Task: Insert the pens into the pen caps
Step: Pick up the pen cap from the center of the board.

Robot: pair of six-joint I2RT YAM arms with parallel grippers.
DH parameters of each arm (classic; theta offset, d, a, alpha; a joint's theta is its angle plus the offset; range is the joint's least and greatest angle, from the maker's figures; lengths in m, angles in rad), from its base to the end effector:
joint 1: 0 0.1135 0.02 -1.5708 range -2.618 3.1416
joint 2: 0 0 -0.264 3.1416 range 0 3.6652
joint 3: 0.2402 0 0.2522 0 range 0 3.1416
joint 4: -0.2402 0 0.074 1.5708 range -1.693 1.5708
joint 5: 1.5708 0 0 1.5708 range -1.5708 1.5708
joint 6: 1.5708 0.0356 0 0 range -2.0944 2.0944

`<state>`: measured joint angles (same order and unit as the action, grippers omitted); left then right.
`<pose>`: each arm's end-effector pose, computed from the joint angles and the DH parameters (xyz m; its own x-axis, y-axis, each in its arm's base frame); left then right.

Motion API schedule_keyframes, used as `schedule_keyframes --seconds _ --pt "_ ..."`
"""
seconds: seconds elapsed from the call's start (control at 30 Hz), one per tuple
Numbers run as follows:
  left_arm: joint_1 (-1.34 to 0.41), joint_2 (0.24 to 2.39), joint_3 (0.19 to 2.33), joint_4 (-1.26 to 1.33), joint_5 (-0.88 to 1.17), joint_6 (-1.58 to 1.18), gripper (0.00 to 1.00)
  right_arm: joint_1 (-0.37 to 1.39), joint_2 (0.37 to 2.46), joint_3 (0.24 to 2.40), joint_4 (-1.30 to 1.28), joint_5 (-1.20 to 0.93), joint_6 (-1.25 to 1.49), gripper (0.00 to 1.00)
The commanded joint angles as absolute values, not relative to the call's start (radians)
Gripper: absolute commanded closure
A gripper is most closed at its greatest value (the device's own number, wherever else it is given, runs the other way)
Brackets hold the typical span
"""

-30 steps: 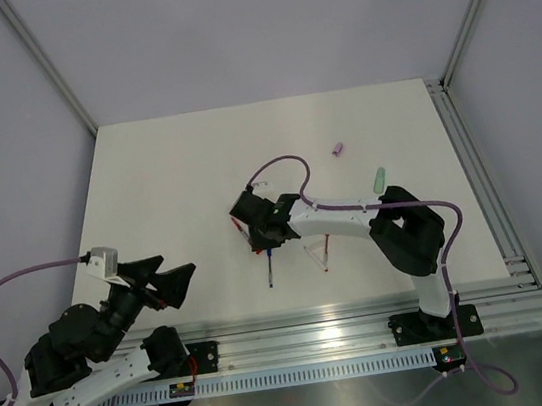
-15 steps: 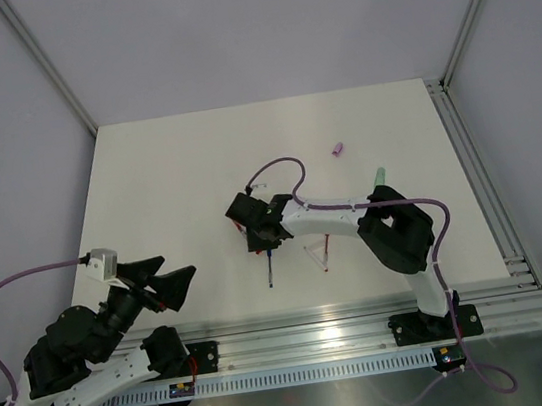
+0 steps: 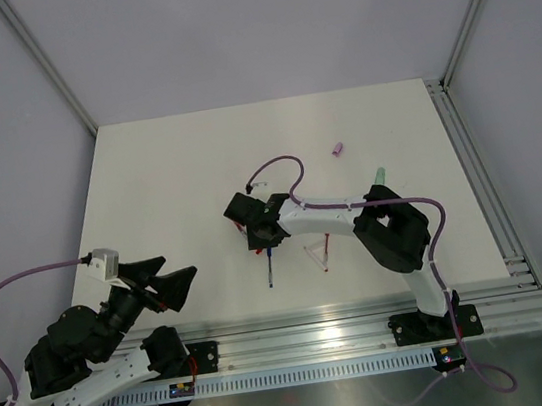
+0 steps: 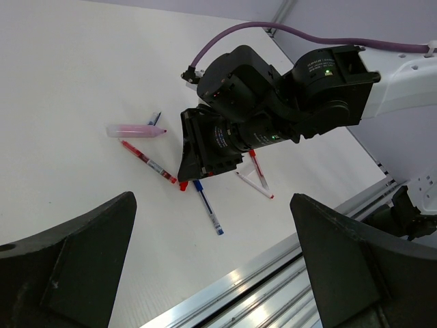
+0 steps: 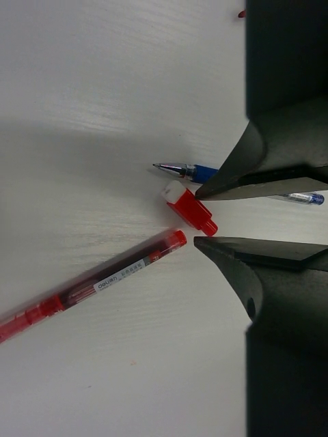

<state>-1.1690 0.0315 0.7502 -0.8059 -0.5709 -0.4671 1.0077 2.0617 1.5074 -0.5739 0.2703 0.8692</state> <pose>0.0195 0.0033 0.3192 -0.2843 -0.2997 -0.9107 0.4881 0.7723 -0.4066 0.2380 0.3591 0.1705 -0.8871 -0.0264 -0.4607 -0.1181 0.9781 0.1714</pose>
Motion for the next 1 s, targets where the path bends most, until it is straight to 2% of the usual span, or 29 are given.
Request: schedule_keyframes --seconds 0.0,0.97 --pt "-1.166 0.018 0.749 -0.749 -0.552 -0.445 0.01 0.999 2.077 1.545 -0.594 0.33 0.89 0.66" --pt "-1.164 0.008 0.749 -0.749 -0.552 -0.446 0.01 0.991 2.14 1.589 -0.64 0.353 0.882 0.69"
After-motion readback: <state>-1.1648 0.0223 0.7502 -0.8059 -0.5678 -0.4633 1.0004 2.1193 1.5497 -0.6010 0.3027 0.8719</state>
